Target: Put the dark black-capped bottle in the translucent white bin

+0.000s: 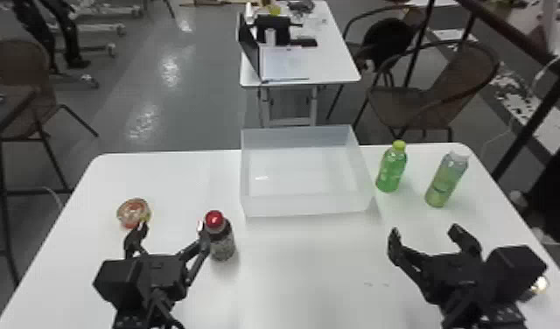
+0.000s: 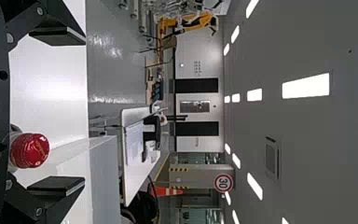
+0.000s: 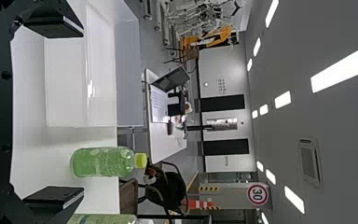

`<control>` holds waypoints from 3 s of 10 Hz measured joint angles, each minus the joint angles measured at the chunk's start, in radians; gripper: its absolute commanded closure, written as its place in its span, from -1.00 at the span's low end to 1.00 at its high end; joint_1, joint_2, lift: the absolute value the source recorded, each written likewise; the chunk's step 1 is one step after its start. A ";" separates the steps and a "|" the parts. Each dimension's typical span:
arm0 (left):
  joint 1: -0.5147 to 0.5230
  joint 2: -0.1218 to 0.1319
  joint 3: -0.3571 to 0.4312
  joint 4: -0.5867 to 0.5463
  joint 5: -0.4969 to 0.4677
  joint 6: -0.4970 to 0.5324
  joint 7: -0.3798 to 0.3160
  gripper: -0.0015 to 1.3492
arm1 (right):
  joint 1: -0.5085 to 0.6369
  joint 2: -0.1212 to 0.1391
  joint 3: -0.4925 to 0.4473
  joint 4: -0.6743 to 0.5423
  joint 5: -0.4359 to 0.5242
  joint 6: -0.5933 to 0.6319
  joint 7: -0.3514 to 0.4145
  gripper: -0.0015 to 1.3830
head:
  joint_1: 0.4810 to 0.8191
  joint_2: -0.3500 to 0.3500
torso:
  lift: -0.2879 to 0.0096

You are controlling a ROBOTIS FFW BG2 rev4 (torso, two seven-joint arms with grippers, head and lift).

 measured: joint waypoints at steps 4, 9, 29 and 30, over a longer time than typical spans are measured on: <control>0.003 -0.003 0.003 0.000 0.000 0.003 0.000 -0.66 | 0.061 0.002 -0.020 -0.062 0.025 -0.014 -0.037 -0.85 | 0.27 0.07 | 0.70; 0.016 -0.005 0.008 0.000 0.000 0.012 0.000 -0.66 | 0.270 0.003 -0.050 -0.112 0.033 -0.050 -0.091 -0.85 | 0.27 -0.04 | 0.70; 0.014 -0.025 0.035 0.003 -0.005 0.009 -0.022 -0.66 | -0.146 0.075 -0.304 0.468 0.142 -0.058 0.188 0.31 | 0.27 -0.32 | 0.70; 0.014 -0.025 0.036 0.003 -0.005 0.008 -0.022 -0.66 | -0.137 0.075 -0.304 0.440 0.136 -0.044 0.188 0.31 | 0.27 -0.31 | 0.70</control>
